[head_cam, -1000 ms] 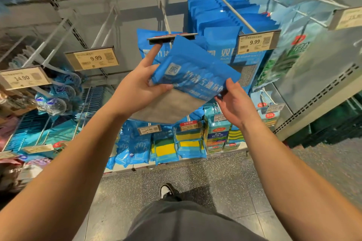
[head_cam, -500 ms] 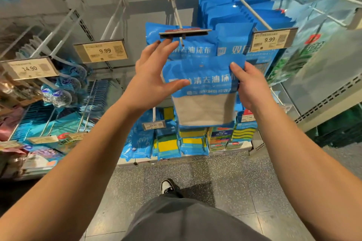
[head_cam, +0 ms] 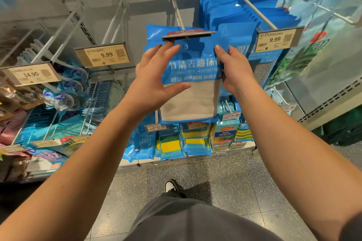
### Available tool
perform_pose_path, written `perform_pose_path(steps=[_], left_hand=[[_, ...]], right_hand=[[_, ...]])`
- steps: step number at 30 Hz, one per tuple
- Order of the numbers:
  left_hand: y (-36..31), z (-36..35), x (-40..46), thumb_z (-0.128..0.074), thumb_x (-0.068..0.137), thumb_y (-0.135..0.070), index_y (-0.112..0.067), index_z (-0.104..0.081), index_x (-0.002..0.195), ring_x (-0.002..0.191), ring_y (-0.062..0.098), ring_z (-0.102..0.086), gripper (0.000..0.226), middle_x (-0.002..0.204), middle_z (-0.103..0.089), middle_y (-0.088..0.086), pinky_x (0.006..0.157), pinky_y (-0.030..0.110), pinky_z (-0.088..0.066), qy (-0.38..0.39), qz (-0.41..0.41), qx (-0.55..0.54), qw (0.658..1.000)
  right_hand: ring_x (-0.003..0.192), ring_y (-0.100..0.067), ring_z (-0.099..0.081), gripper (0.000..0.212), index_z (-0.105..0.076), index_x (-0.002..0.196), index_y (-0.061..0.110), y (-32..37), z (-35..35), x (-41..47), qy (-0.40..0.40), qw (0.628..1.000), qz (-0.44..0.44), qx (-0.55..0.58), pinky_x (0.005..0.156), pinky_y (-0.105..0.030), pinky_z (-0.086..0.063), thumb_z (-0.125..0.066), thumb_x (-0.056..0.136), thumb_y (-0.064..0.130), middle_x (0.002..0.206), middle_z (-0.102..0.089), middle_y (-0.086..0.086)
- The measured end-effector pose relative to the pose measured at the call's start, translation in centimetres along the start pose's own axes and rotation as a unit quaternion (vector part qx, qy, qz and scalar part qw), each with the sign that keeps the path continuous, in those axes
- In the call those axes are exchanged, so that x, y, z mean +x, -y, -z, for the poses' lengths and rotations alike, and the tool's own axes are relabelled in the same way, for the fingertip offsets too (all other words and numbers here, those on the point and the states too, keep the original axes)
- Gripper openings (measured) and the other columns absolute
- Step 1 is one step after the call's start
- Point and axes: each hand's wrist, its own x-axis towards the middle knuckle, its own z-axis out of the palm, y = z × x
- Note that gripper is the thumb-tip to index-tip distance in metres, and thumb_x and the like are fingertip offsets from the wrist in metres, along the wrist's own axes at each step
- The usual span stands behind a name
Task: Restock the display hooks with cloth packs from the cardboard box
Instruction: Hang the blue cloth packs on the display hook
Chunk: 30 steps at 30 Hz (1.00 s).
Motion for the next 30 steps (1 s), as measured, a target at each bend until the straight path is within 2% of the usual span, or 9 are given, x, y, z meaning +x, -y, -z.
perform_pose_path(steps=[4, 8, 12, 14, 17, 20, 22, 25, 30], left_hand=[[0.1, 0.1, 0.0, -0.071, 0.082, -0.045, -0.023, -0.037, 0.152, 0.148, 0.015, -0.017, 0.081, 0.155, -0.031, -0.01, 0.122, 0.052, -0.019, 0.0, -0.006, -0.003, 1.0], [1.0, 0.0, 0.2, -0.072, 0.082, -0.042, -0.022, -0.038, 0.152, 0.147, 0.014, -0.017, 0.081, 0.155, -0.03, -0.01, 0.122, 0.046, -0.017, 0.006, -0.022, 0.008, 1.0], [3.3, -1.2, 0.3, -0.07, 0.082, -0.04, -0.018, -0.046, 0.149, 0.145, 0.02, -0.022, 0.075, 0.156, -0.039, 0.001, 0.116, 0.039, -0.015, 0.007, -0.038, 0.048, 0.998], [5.2, -2.2, 0.1, -0.076, 0.084, -0.031, -0.015, -0.052, 0.144, 0.143, 0.027, -0.03, 0.067, 0.155, -0.042, 0.005, 0.115, 0.045, -0.021, 0.0, -0.03, 0.069, 0.997], [7.9, -3.4, 0.5, -0.077, 0.086, -0.021, -0.011, -0.055, 0.138, 0.136, 0.028, -0.04, 0.057, 0.15, -0.047, 0.008, 0.115, 0.045, -0.032, -0.041, 0.046, 0.054, 0.997], [9.2, -4.0, 2.0, -0.074, 0.089, -0.031, -0.012, -0.042, 0.143, 0.138, 0.024, -0.033, 0.066, 0.149, -0.037, 0.008, 0.113, 0.036, -0.032, -0.058, 0.211, -0.028, 0.975], [10.2, -4.7, 3.3, -0.072, 0.089, -0.039, -0.018, -0.039, 0.145, 0.136, 0.023, -0.04, 0.068, 0.15, -0.04, 0.004, 0.106, 0.038, -0.041, -0.027, 0.261, -0.056, 0.963], [11.5, -5.7, 4.9, -0.065, 0.092, -0.045, -0.026, -0.052, 0.127, 0.098, 0.018, -0.061, 0.042, 0.121, -0.063, -0.003, 0.076, 0.032, -0.045, 0.004, 0.275, -0.071, 0.959], [12.6, -6.1, 7.8, -0.051, 0.101, -0.029, -0.022, -0.053, 0.113, 0.09, 0.026, -0.061, 0.014, 0.099, -0.063, 0.0, 0.069, 0.03, -0.037, 0.012, 0.29, -0.084, 0.953]], right_hand=[[0.113, -0.024, -0.066, 0.05, -0.056, 0.131, 0.008, -0.6, -0.2, 0.6, -0.015, 1.0, -0.012, -0.004, 0.096, -0.047, -0.054, -0.068, 0.092, 0.038, 0.127, -0.067, -0.008], [0.109, -0.025, -0.068, 0.02, -0.064, 0.115, 0.011, -1.3, -0.5, 1.4, -0.017, 1.0, 0.017, -0.017, 0.098, -0.05, -0.053, -0.056, 0.1, 0.023, 0.116, -0.072, -0.009], [0.097, -0.019, -0.07, 0.011, -0.065, 0.1, 0.014, -1.8, -1.1, 2.1, -0.046, 0.997, 0.059, -0.03, 0.087, -0.039, -0.057, -0.058, 0.1, 0.022, 0.099, -0.074, -0.003], [0.095, -0.01, -0.068, 0.018, -0.063, 0.108, 0.012, -2.4, -1.1, 2.2, -0.102, 0.99, 0.077, -0.066, 0.087, -0.03, -0.055, -0.062, 0.097, 0.026, 0.102, -0.071, 0.0], [0.084, 0.0, -0.056, 0.021, -0.052, 0.108, 0.017, -4.4, -0.8, 0.5, -0.221, 0.965, 0.102, -0.098, 0.079, -0.013, -0.046, -0.066, 0.094, 0.025, 0.096, -0.058, 0.007], [0.076, -0.009, -0.048, 0.015, -0.049, 0.1, 0.018, -7.6, -0.9, -1.4, -0.212, 0.959, 0.094, -0.161, 0.069, -0.013, -0.041, -0.062, 0.096, 0.023, 0.091, -0.052, 0.001], [0.085, -0.01, -0.052, 0.012, -0.053, 0.108, 0.024, -8.8, -1.4, -1.7, -0.162, 0.959, 0.067, -0.223, 0.077, -0.018, -0.043, -0.058, 0.098, 0.029, 0.109, -0.053, -0.004], [0.105, -0.012, -0.051, 0.027, -0.05, 0.126, 0.035, -9.1, -2.5, -0.4, -0.123, 0.964, 0.04, -0.231, 0.101, -0.034, -0.044, -0.054, 0.1, 0.032, 0.132, -0.041, 0.002], [0.12, -0.017, -0.051, 0.04, -0.046, 0.138, 0.028, -8.3, -4.1, 2.3, -0.121, 0.958, 0.029, -0.26, 0.105, -0.048, -0.046, -0.053, 0.099, 0.031, 0.147, -0.03, -0.001]])
